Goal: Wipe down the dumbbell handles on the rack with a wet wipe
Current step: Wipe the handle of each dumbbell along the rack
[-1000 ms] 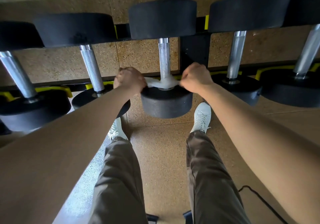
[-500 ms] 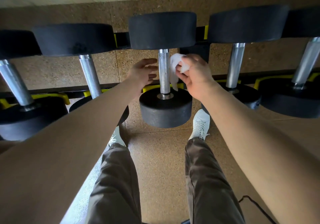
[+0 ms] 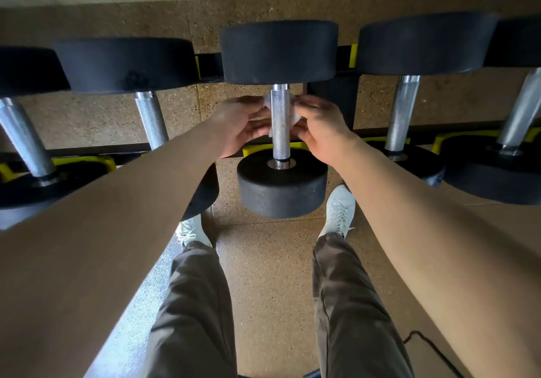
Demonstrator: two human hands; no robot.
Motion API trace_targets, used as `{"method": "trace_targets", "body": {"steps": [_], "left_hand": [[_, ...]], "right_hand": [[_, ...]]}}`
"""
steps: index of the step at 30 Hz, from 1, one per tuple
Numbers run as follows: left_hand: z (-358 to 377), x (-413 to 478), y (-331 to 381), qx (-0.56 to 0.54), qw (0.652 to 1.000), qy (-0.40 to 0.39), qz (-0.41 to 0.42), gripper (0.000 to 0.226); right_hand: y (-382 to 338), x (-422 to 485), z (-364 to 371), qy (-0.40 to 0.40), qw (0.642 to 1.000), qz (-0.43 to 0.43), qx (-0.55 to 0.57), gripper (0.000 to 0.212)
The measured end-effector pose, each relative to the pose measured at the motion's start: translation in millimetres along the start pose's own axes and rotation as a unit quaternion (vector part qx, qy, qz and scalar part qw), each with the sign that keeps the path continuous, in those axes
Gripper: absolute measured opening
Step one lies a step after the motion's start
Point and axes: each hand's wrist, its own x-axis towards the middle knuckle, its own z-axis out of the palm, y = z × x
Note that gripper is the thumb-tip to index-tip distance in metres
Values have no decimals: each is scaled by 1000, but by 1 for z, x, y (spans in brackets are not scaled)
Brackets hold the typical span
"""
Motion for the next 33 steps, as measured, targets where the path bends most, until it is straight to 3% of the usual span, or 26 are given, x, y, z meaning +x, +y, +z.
{"method": "trace_targets", "body": {"steps": [5, 8, 10, 14, 17, 22, 26, 29, 33], "left_hand": [[7, 2, 1, 2, 998, 60, 15, 20], [7, 3, 4, -24, 997, 77, 9, 19], [4, 0, 7, -59, 997, 47, -2, 15], [2, -9, 17, -84, 996, -7, 11, 7], [8, -12, 15, -97, 995, 10, 31, 19], [16, -9, 8, -71, 996, 55, 29, 10], [5, -10, 10, -131, 988, 74, 16, 7], [-4, -15, 4, -188, 980, 57, 18, 11], [8, -14, -5, -90, 992, 85, 29, 7]], "right_hand": [[1, 2, 5, -41, 991, 76, -101, 22], [-4, 4, -2, -25, 991, 43, -122, 14], [-8, 6, -6, -1, 995, 4, -101, 14], [-17, 7, -5, 24, 996, -18, 88, 16], [-24, 9, -2, 34, 964, 24, 264, 15], [-31, -3, 0, 25, 913, 84, 399, 8], [-19, 3, 7, 46, 962, 45, 267, 22], [-17, 7, 16, 73, 977, 21, 201, 24], [-19, 3, -1, 72, 981, 43, 177, 17]]}}
